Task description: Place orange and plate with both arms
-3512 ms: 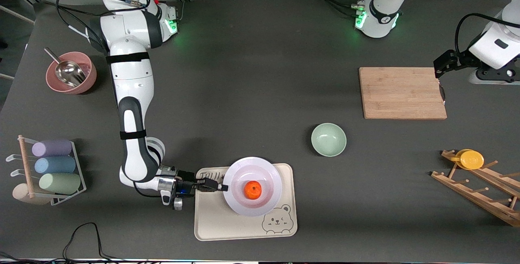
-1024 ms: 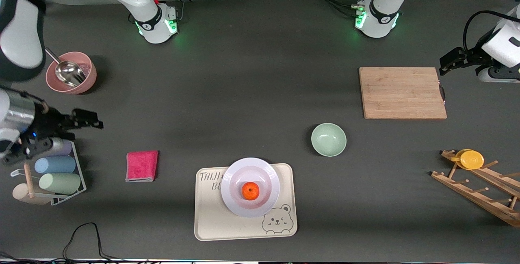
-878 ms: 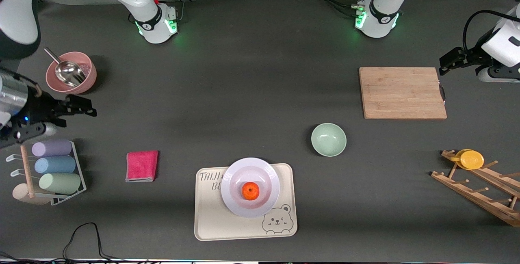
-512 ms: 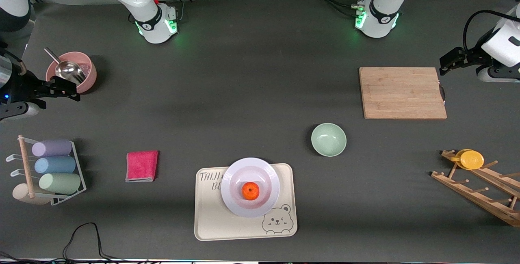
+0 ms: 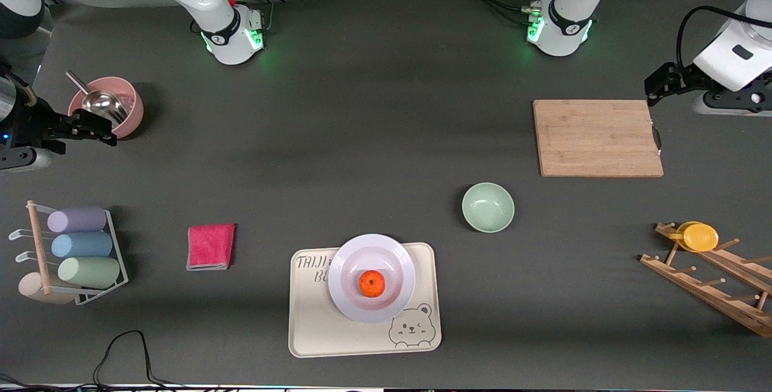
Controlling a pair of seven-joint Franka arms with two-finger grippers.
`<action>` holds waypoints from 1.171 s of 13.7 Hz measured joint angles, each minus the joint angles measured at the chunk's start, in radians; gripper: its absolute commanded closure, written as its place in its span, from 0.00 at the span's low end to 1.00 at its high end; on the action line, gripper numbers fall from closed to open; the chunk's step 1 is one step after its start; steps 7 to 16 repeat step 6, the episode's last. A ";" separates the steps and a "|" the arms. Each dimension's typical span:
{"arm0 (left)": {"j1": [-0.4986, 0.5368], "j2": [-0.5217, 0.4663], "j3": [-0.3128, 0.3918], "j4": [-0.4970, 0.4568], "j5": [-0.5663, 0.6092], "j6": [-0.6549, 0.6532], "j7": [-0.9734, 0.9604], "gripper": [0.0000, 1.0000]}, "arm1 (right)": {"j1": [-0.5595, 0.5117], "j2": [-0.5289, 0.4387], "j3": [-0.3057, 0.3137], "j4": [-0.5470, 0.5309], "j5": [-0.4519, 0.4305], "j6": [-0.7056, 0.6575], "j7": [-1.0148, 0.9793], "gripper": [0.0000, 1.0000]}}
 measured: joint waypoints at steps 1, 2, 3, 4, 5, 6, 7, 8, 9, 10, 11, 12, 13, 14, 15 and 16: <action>0.001 0.000 0.003 0.007 -0.004 -0.001 0.000 0.00 | 0.000 -0.002 0.000 0.000 0.000 0.000 0.001 0.00; 0.002 0.000 0.009 0.014 -0.015 -0.002 0.001 0.00 | 0.000 -0.002 0.000 0.000 0.000 0.000 0.002 0.00; 0.003 0.000 0.019 0.021 -0.031 -0.003 0.001 0.00 | 0.000 -0.002 0.000 0.000 0.000 0.000 0.007 0.00; 0.005 0.000 0.031 0.026 -0.043 -0.004 0.002 0.00 | 0.000 -0.002 0.000 -0.001 0.000 0.000 0.016 0.00; 0.007 0.000 0.039 0.029 -0.049 -0.006 0.003 0.00 | 0.000 -0.002 0.000 -0.001 0.000 0.000 0.022 0.00; 0.008 0.000 0.044 0.031 -0.051 -0.010 0.004 0.00 | 0.000 -0.002 0.000 -0.001 0.000 0.000 0.025 0.00; 0.008 0.000 0.044 0.031 -0.051 -0.010 0.004 0.00 | 0.000 -0.002 0.000 -0.001 0.000 0.000 0.025 0.00; 0.008 0.000 0.044 0.031 -0.051 -0.010 0.004 0.00 | 0.000 -0.002 0.000 -0.001 0.000 0.000 0.025 0.00; 0.008 0.000 0.044 0.031 -0.051 -0.010 0.004 0.00 | 0.000 -0.002 0.000 -0.001 0.000 0.000 0.025 0.00; 0.008 0.000 0.044 0.031 -0.051 -0.010 0.004 0.00 | 0.000 -0.002 0.000 -0.001 0.000 0.000 0.025 0.00; 0.008 0.000 0.044 0.031 -0.051 -0.010 0.004 0.00 | 0.000 -0.002 0.000 -0.001 0.000 0.000 0.025 0.00; 0.008 0.000 0.044 0.031 -0.051 -0.010 0.004 0.00 | 0.000 -0.002 0.000 -0.001 0.000 0.000 0.025 0.00; 0.008 0.000 0.044 0.031 -0.051 -0.010 0.004 0.00 | 0.000 -0.002 0.000 -0.001 0.000 0.000 0.025 0.00; 0.008 0.000 0.044 0.031 -0.051 -0.010 0.004 0.00 | 0.000 -0.002 0.000 -0.001 0.000 0.000 0.025 0.00; 0.008 0.000 0.044 0.031 -0.051 -0.010 0.004 0.00 | 0.000 -0.002 0.000 -0.001 0.000 0.000 0.025 0.00; 0.008 0.000 0.044 0.031 -0.051 -0.010 0.004 0.00 | 0.000 -0.002 0.000 -0.001 0.000 0.000 0.025 0.00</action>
